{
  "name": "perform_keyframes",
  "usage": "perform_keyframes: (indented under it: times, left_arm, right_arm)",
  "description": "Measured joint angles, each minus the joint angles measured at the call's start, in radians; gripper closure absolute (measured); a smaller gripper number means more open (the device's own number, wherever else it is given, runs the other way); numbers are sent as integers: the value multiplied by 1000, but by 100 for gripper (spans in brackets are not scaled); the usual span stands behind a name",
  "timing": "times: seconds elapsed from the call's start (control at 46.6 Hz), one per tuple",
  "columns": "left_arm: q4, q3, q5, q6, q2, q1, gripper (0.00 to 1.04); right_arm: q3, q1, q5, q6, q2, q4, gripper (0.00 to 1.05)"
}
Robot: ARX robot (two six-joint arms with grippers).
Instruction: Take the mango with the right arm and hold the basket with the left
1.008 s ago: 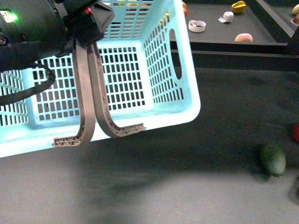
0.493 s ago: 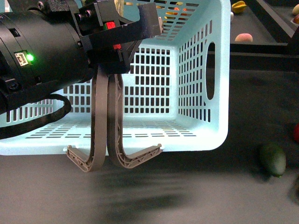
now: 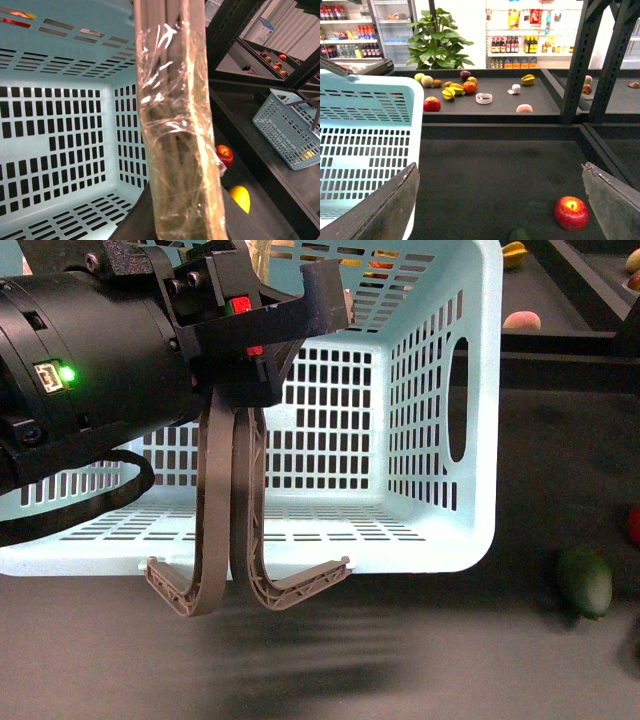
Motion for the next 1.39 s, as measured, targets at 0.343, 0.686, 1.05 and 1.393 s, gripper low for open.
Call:
perform_keyframes:
  times: [0.343,0.686,1.05,1.393]
  left_arm:
    - [0,0,0,1,0,0,94]
    - [0,0,0,2,0,0,94]
    - [0,0,-2,4,0,0,94]
    - [0,0,0,5,0,-2,95]
  right_arm:
    - [0,0,0,0,0,0,8]
    - [42,-142,61,35,557,342,8]
    - [154,-350,-21,31,1421,883,8]
    - [286,-483,-43,47,1954,1080,8]
